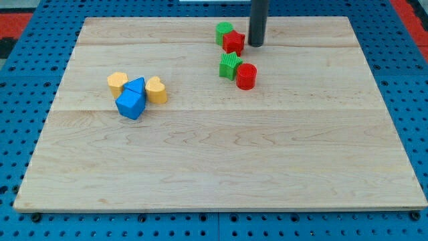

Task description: Nudge the red star a bit towards green star

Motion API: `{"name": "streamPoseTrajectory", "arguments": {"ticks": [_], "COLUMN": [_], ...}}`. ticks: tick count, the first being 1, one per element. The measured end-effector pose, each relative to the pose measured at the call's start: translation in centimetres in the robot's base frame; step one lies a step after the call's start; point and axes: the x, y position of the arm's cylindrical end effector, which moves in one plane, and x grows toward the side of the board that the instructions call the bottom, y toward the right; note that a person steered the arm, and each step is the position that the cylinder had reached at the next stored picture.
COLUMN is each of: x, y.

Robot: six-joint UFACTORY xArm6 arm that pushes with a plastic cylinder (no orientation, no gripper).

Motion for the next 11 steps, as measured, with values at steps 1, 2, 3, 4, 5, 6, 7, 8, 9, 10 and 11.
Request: {"name": "streamPoseTrajectory", "arguments": {"ticks": [1,2,3,4,5,6,7,8,9,10,11], "x": [-0.8,-0.4,2.9,3.5,3.5,3.5,1.5,0.7,2.2,2.7,2.7], "y": [0.3,0.1,-1.2,-1.5,-2.0,-3.0,-1.5,-2.9,-3.9,-3.6,-1.4]}}
